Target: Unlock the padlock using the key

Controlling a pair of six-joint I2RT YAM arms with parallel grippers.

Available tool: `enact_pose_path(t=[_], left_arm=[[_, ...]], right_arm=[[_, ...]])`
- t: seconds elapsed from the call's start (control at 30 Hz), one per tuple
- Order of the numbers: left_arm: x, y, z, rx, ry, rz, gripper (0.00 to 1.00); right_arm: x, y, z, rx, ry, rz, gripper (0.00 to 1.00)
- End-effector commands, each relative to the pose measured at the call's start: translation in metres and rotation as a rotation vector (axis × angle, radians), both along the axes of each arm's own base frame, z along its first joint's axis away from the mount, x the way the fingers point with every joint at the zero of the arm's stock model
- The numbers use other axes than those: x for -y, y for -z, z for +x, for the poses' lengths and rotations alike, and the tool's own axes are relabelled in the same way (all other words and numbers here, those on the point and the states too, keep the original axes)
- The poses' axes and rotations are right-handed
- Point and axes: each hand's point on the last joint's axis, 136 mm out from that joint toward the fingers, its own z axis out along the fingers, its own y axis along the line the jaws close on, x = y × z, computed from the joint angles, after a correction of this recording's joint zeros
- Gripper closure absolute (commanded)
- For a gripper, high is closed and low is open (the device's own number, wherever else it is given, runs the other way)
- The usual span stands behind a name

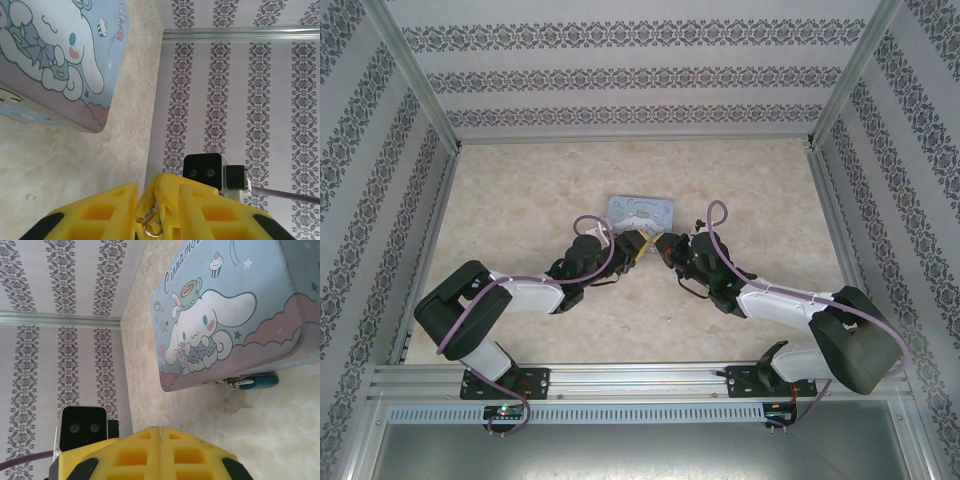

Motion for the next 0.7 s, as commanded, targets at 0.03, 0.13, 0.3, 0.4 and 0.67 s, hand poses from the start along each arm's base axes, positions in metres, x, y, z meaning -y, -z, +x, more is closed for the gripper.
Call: enact_pose_path(t=[0.03,0.13,0.3,0.4,0.67], left_arm=[[0.005,-0.008,0.0,0.03,-0.004,-0.032,0.76],[0.006,-0.007,0.001,0.029,-0.008,-0.03,0.84],[0.007,-0.006,0.001,0.029,-0.01,-0.026,0.99],[0.007,-0.005,0.001,0.027,-0.011,-0.02,1.0],[0.007,-0.012,-0.001,0.076,0.142,0.038,1.0]], right_arm=[[-0.003,-0.011,0.006,0.028,0.016,0.026,1.0],[-0.003,-0.009,0.005,0.025,0.017,0.026,1.0],[-0.003,-0.009,0.005,0.025,0.017,0.028,1.0],[-0.004,-0.011,0.005,0.033,0.005,0.027,1.0],[0.03,-0.026,0.012,0.112,-0.095,0.001,0.52]])
